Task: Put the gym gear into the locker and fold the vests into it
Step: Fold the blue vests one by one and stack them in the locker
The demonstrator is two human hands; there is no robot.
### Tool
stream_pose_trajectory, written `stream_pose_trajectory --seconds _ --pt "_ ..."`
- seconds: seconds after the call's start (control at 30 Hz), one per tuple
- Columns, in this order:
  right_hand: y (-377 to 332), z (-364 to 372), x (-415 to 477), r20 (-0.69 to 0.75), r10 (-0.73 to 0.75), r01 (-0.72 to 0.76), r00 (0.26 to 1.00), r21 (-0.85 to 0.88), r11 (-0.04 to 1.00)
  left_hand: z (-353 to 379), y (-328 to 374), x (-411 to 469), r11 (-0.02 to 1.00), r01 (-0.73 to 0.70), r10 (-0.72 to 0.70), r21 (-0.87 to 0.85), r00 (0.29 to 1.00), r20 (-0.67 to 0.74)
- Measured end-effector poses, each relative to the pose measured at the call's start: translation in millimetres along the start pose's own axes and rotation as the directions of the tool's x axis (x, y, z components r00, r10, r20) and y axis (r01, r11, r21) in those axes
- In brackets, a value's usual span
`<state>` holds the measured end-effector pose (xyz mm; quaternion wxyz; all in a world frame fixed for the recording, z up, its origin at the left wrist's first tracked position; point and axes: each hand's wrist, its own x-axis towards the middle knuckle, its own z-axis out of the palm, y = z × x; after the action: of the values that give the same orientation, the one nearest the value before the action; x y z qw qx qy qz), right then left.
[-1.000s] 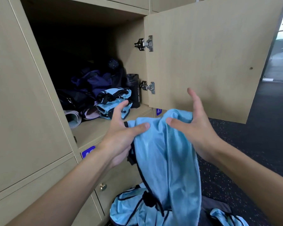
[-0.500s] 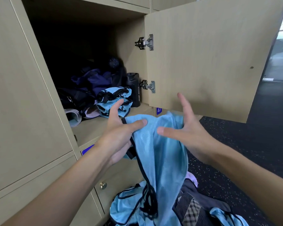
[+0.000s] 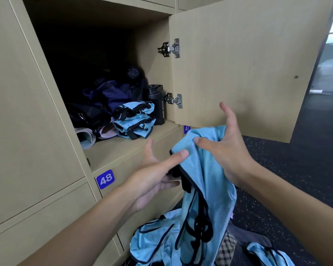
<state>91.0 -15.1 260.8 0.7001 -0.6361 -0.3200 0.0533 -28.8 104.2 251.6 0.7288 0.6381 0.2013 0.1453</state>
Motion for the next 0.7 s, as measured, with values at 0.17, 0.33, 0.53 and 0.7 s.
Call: stream_pose_trajectory --seconds 0.17,0.33,0.53,0.7 --pt "0.2 -4.1 -0.1 0.004 -0.004 0.004 1.000 -0.036 0.999 8.7 -9.8 0.7 0.990 -0.138 0.139 0.017 0.988 -0.071" --pt "1.8 -5.9 -7.0 0.142 0.052 -0.047 0.988 -0.040 0.998 7.2 -4.1 8.5 0.945 -0.324 0.328 0.055 0.933 -0.147" --pt "12.3 7.5 -22.2 0.344 0.108 -0.129 0.933 0.040 0.991 -2.4 14.0 13.3 0.924 -0.381 0.369 -0.036 0.911 -0.184" --pt "10.2 19.7 -20.2 0.128 0.053 -0.054 0.990 0.003 0.999 2.7 6.7 6.2 0.950 -0.306 0.294 -0.064 0.944 -0.147"
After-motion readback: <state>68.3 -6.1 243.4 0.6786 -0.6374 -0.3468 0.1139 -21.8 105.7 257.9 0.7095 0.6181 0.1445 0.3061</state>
